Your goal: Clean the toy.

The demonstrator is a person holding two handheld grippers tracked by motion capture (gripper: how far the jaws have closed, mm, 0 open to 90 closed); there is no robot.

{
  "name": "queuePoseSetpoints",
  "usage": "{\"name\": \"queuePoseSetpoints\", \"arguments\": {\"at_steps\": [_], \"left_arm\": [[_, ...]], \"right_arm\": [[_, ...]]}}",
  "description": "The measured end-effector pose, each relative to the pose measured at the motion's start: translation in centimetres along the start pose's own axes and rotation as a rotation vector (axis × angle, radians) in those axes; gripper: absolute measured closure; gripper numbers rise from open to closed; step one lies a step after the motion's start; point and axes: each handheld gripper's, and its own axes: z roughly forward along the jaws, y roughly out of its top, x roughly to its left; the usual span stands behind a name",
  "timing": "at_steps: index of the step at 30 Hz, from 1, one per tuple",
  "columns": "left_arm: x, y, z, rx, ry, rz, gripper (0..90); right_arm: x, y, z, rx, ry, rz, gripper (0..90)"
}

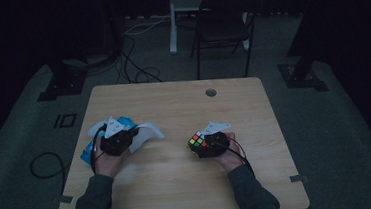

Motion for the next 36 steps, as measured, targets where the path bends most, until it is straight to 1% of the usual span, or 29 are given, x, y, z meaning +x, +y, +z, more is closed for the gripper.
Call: {"name": "queuePoseSetpoints", "arguments": {"at_steps": [3, 5, 8, 10, 16, 17, 24, 36], "left_arm": [[-0.4, 0.1, 0.0, -0.016, -0.011, -0.005, 88.8], [-0.8, 0.3, 0.0, -0.024, -0.021, -0.001, 88.8], [-1.3, 0.5, 0.1, -0.028, -0.033, 0.016, 88.7], [-1.5, 0.6, 0.2, -0.030, -0.039, 0.012, 88.6], [-2.2, 0.6, 0.5, -0.033, -0.057, 0.020, 88.6], [-2.3, 0.6, 0.6, -0.035, -0.059, 0.017, 88.6], [-3.1, 0.7, 0.8, -0.043, -0.081, 0.028, 88.6], [-4.6, 0.9, 1.9, -0.033, -0.127, 0.058, 88.5]], "right_arm": [[0.0, 0.1, 0.0, 0.001, -0.004, 0.001, 33.8], [0.1, 0.1, 0.0, 0.005, -0.005, 0.002, 33.8], [0.1, 0.1, 0.1, 0.009, -0.005, 0.002, 33.8], [0.2, 0.1, 0.1, 0.010, -0.003, 0.000, 33.8], [0.3, 0.3, 0.0, 0.013, -0.008, 0.008, 33.8], [0.3, 0.3, 0.0, 0.013, -0.008, 0.007, 33.8], [0.5, 0.4, 0.0, 0.016, -0.006, 0.001, 33.8], [0.9, 0.6, -0.1, 0.012, 0.000, -0.011, 33.8]]}}
